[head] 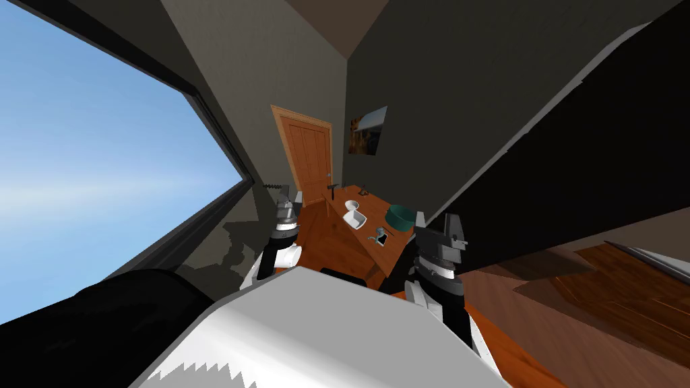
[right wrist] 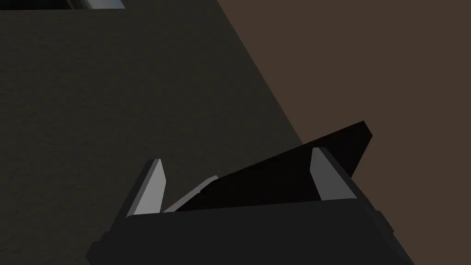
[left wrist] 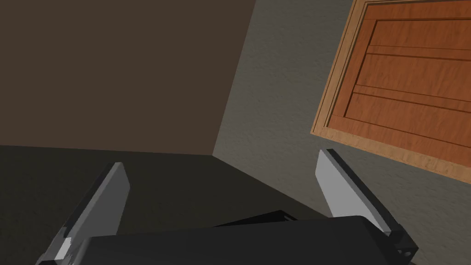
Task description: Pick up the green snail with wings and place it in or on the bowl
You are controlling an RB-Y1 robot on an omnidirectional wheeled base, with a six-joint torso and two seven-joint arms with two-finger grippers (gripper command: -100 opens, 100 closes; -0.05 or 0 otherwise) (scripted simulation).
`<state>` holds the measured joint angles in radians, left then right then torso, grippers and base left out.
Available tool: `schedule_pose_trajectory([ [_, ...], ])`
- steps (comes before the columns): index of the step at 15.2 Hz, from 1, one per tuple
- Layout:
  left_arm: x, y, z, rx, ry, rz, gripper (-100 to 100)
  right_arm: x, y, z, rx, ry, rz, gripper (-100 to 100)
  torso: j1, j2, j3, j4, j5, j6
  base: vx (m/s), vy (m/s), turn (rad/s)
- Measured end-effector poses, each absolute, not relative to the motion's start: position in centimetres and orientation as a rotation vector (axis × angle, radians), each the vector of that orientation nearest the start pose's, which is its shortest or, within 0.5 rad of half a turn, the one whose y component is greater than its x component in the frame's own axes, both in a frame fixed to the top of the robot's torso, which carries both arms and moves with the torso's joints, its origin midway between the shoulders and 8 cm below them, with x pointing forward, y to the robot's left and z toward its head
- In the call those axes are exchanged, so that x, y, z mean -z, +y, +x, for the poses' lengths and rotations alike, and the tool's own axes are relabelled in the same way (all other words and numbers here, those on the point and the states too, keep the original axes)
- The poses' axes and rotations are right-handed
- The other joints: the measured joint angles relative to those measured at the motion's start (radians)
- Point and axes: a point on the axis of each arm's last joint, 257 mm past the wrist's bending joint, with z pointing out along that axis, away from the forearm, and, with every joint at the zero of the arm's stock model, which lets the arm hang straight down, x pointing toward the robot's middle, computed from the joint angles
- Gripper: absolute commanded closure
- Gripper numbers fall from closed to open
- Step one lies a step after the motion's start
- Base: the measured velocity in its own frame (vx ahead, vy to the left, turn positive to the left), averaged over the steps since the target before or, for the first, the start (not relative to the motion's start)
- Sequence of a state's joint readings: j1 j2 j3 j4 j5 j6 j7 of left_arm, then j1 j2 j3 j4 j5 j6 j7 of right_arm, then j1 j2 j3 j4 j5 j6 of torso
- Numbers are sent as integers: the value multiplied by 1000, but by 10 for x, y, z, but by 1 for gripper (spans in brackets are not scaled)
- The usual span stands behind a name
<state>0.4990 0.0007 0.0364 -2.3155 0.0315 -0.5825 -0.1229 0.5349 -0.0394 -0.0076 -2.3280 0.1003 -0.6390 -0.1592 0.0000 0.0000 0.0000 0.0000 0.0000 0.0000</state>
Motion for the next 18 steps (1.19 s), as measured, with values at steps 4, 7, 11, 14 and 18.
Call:
schedule_pose_trajectory([
  [4, -56, 289, 319, 1194, 536, -534, 0, -38, -270, 326, -1432, 653, 539, -100, 2, -2, -1, -1, 0, 0, 33, 34, 47],
  [7, -56, 289, 319, 1194, 536, -534, 0, -27, -282, 337, -1443, 683, 600, -100, 2, -3, -2, -1, 0, 0, 35, 35, 33],
  [11, -56, 289, 319, 1194, 536, -534, 0, -9, -302, 351, -1451, 704, 698, -100, 2, -3, -2, -1, 0, 0, 30, 31, 37],
  [14, -56, 289, 319, 1194, 536, -534, 0, 6, -324, 361, -1451, 710, 791, -100, 2, -3, -2, -1, 0, 0, 41, 34, 48],
  [18, -56, 289, 319, 1194, 536, -534, 0, 30, -359, 375, -1450, 696, 927, -100, 3, -3, -2, -1, 1, 0, 41, 47, 45],
])
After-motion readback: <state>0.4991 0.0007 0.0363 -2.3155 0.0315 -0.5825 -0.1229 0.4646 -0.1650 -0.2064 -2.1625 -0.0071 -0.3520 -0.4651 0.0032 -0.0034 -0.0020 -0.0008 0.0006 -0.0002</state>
